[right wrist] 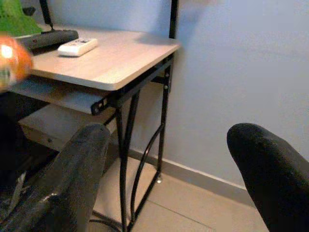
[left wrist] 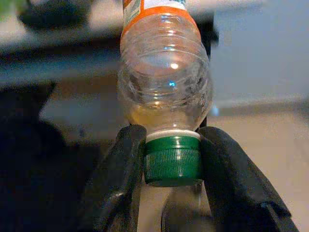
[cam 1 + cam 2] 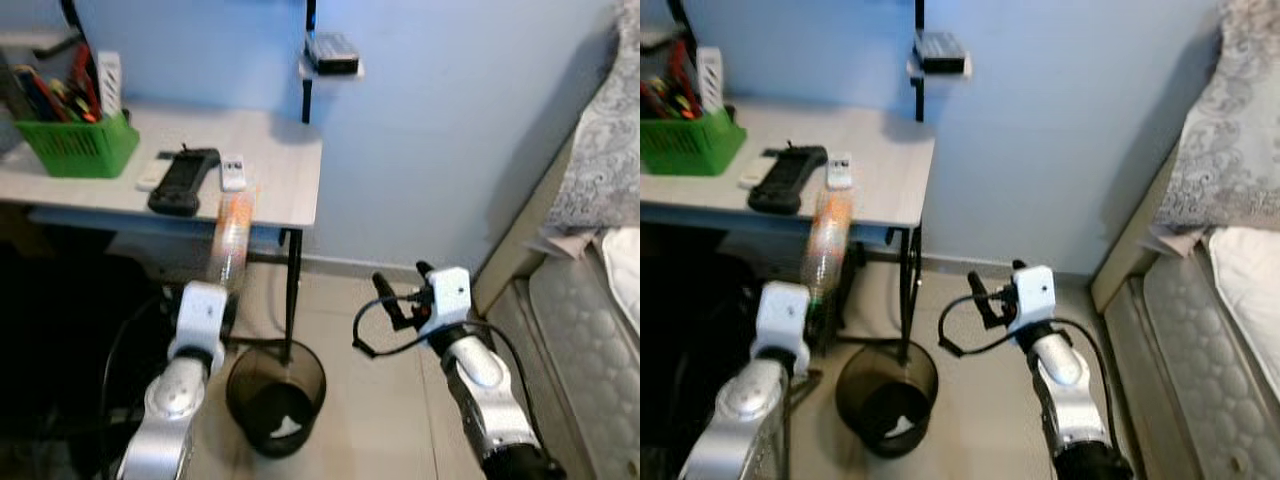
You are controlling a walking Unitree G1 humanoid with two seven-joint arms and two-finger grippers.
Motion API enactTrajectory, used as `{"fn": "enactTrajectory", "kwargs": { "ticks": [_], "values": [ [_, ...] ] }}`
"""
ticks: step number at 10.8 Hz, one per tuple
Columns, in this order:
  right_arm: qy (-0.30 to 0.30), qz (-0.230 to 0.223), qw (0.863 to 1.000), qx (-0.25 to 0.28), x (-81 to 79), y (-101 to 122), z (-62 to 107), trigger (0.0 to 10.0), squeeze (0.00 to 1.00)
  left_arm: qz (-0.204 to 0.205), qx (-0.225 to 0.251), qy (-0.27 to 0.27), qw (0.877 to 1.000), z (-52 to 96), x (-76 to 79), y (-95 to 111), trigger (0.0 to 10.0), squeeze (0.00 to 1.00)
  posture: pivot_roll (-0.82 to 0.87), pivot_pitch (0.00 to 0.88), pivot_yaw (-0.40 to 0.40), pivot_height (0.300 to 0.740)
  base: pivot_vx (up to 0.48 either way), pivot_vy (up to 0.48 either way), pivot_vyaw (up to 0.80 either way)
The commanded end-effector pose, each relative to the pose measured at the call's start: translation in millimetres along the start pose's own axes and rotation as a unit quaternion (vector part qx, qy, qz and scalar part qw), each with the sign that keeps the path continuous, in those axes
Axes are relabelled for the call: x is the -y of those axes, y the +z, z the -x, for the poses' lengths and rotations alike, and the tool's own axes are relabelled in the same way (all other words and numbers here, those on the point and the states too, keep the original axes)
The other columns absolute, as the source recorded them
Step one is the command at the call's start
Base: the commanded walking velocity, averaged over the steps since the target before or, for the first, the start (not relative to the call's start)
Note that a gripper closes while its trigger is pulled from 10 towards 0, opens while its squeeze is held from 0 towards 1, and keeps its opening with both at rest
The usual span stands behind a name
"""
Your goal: Clean up the room
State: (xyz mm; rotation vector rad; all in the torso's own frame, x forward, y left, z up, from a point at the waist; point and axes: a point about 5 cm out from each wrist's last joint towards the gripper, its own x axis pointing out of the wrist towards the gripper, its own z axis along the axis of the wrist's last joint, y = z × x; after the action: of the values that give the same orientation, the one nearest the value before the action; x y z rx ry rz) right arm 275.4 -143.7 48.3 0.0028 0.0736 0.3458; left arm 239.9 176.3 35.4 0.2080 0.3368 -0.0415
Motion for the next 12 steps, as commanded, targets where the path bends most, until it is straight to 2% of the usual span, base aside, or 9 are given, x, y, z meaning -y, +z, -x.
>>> {"fn": "enactTrajectory", "kwargs": {
  "ticks": [1, 2, 3, 5, 6, 7, 8, 10, 12],
  "values": [
    [-0.007, -0.001, 1.0, 0.0, 4.4, 0, 2.0, 10.0, 0.0, -0.01, 0.003, -0.013, 1.0, -3.6, 4.2, 2, 10.0, 0.0, -0.02, 0.0, -0.029, 0.74, 0.0, 0.0, 0.0],
    [0.001, 0.004, 1.0, 0.001, 4.6, 2, 2.0, 10.0, 0.0, 0.008, 0.001, -0.024, 1.0, -8.1, 10.0, 4, 10.0, 0.0, -0.04, 0.0, -0.024, 0.74, 0.0, 0.0, 0.0],
    [0.005, 0.007, 1.0, 0.004, 4.2, 4, 0.2, 10.0, 0.0, -0.01, 0.003, -0.046, 0.999, -13.2, 20.2, 4, 10.0, 0.0, -0.04, 0.0, -0.02, 0.74, 0.0, 0.0, 0.0],
    [0.006, 0.007, 1.0, 0.006, 2.3, 6, -1.1, 10.0, 0.0, -0.053, -0.009, -0.081, 0.995, -22.8, 30.7, -7, 10.0, 0.0, -0.06, 0.0, -0.012, 0.74, 0.0, 0.0, 0.0],
    [0.002, 0.004, 1.0, 0.008, 0.8, 6, 1.9, 10.0, 0.0, -0.073, -0.036, -0.087, 0.993, -32.2, 28.8, -20, 10.0, 0.0, -0.08, 0.0, -0.001, 0.74, 0.0, 0.0, 0.0],
    [-0.002, 0.003, 1.0, 0.009, -0.2, 5, 6.7, 10.0, 0.0, -0.065, -0.053, -0.08, 0.993, -38.1, 24.9, -25, 10.0, 0.0, -0.11, 0.0, 0.011, 0.74, 0.0, 0.0, 0.0],
    [-0.007, 0.003, 1.0, 0.007, -1.5, 4, 15.9, 10.0, 0.0, -0.068, -0.074, -0.082, 0.992, -44.8, 25.4, -29, 10.0, 0.0, -0.15, 0.001, 0.016, 0.74, 0.0, 0.0, 0.0],
    [-0.012, 0.01, 1.0, 0.002, 0.7, 6, 32.6, 10.0, 0.0, -0.074, -0.097, -0.073, 0.99, -48.4, 27.6, -35, 10.0, 0.0, -0.21, 0.053, 0.008, 0.74, 0.0, 0.0, 0.0],
    [0.002, 0.028, 0.999, -0.019, 4.1, 9, 54.9, 10.0, 0.0, -0.063, -0.138, -0.069, 0.986, -46.0, 35.8, -48, 10.0, 0.0, -0.28, 0.093, -0.011, 0.74, 0.0, 0.0, 0.0]
  ]
}}
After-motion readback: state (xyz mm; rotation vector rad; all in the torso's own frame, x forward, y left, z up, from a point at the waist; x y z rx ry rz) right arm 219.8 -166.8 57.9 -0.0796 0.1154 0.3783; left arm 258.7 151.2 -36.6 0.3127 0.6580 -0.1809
